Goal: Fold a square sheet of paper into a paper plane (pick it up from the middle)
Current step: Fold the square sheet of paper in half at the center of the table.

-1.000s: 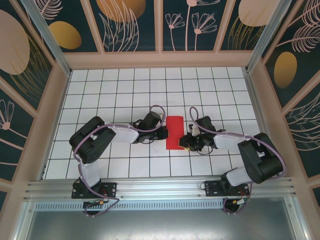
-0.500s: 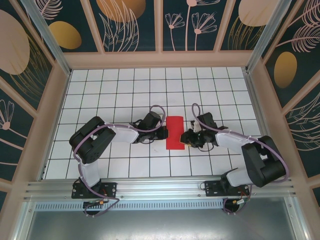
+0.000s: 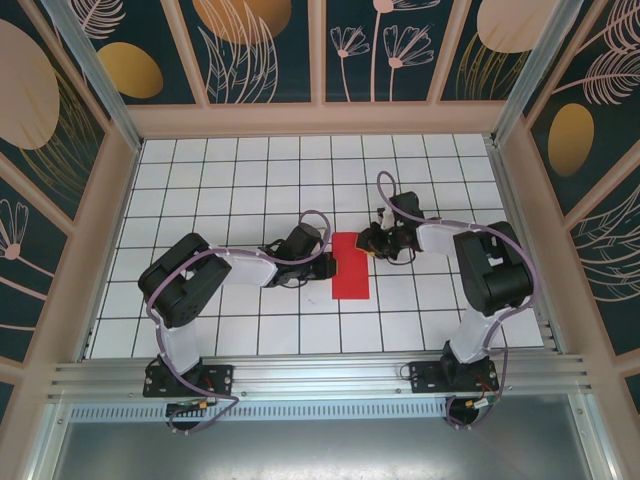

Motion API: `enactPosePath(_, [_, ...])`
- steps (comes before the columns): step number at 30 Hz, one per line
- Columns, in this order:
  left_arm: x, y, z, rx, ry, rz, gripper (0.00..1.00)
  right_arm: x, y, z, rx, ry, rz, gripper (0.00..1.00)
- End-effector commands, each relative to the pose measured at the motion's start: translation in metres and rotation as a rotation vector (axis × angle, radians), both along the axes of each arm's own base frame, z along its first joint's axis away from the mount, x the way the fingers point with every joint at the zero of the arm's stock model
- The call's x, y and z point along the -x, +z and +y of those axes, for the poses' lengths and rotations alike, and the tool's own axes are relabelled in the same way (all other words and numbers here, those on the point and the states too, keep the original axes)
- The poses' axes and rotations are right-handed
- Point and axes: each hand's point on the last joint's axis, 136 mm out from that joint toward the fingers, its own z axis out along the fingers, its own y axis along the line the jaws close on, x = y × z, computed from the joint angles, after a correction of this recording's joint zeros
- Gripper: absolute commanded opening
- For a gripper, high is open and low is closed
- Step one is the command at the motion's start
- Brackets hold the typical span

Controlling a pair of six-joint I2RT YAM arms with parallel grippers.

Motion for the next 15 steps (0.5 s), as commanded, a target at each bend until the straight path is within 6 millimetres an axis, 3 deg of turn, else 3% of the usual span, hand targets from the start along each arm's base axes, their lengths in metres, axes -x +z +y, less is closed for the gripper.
enactPosePath(1, [0.033, -0.054, 0.047, -0.216, 0.02, 0.14, 0.0, -0.001, -0.015, -0.008, 0.035, -0.003, 0.019, 0.25])
enactPosePath(8, [0.033, -0.053, 0.046, -0.214, 0.016, 0.14, 0.0, -0.024, 0.03, 0.001, -0.02, 0.01, -0.088, 0.26])
enactPosePath(10, [0.033, -0.053, 0.046, -0.215, 0.015, 0.14, 0.0, -0.03, 0.029, 0.003, -0.027, 0.014, -0.086, 0.27])
enactPosePath(15, [0.032, -0.05, 0.045, -0.21, 0.013, 0.138, 0.0, -0.03, -0.002, 0.002, -0.011, 0.011, -0.02, 0.26])
